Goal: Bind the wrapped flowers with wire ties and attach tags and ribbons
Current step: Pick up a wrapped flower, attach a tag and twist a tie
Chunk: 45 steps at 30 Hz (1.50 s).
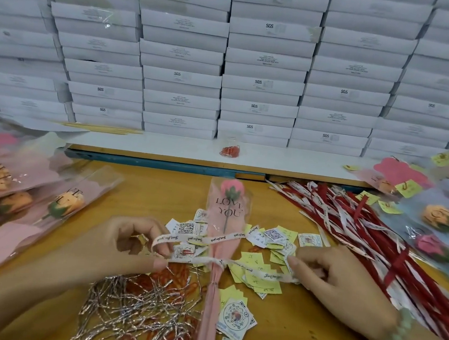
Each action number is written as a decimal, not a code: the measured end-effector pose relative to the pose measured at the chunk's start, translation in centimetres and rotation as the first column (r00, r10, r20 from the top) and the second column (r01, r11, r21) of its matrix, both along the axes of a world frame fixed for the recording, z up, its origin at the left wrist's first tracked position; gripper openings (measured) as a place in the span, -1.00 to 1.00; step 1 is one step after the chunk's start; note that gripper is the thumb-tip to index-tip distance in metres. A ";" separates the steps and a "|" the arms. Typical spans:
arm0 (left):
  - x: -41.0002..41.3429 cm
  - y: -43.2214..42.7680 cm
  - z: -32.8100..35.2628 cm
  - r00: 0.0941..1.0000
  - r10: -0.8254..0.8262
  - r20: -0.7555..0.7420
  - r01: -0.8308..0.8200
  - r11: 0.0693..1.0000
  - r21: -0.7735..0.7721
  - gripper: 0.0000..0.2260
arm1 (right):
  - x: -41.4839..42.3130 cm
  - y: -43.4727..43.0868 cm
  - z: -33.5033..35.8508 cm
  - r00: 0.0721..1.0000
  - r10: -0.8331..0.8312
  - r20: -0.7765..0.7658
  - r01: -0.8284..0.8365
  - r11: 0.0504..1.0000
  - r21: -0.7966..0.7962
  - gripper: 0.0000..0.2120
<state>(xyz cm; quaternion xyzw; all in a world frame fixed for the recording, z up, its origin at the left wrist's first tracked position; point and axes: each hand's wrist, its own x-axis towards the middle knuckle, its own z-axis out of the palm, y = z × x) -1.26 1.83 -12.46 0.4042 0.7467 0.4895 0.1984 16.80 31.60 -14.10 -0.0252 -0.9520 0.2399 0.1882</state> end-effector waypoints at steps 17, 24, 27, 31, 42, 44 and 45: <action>4.0 4.5 -0.6 0.949 0.037 -0.312 -0.109 0.970 -0.216 -0.41 | -3.5 -6.7 1.0 0.976 0.191 0.101 -0.213 0.928 0.306 -0.64; 4.6 4.7 -1.3 0.956 0.029 -0.292 -0.077 0.985 -0.154 -0.49 | -3.4 -6.9 0.8 0.972 0.208 0.105 -0.225 0.957 0.184 -0.77; 4.8 4.9 -1.4 0.965 0.012 -0.260 -0.049 0.989 -0.137 -0.54 | -3.3 -7.0 1.0 0.965 0.237 0.111 -0.249 0.962 0.110 -0.86; 5.0 4.9 -1.5 0.973 -0.003 -0.231 -0.015 0.997 -0.074 -0.62 | -3.3 -7.1 1.0 0.963 0.254 0.095 -0.260 0.964 0.059 -0.93; 4.5 4.1 -0.5 0.965 0.053 -0.257 -0.065 0.997 -0.040 -0.71 | -3.0 -6.0 2.0 0.938 0.243 0.246 -0.240 0.970 -0.042 -0.80; 4.5 3.9 -0.1 0.965 0.056 -0.256 -0.074 0.995 -0.059 -0.72 | -2.9 -5.9 2.1 0.932 0.237 0.273 -0.255 0.966 0.031 -0.82; 4.5 3.8 0.1 0.962 0.064 -0.265 -0.084 0.994 -0.065 -0.72 | -2.9 -5.9 2.2 0.930 0.239 0.278 -0.267 0.962 0.066 -0.84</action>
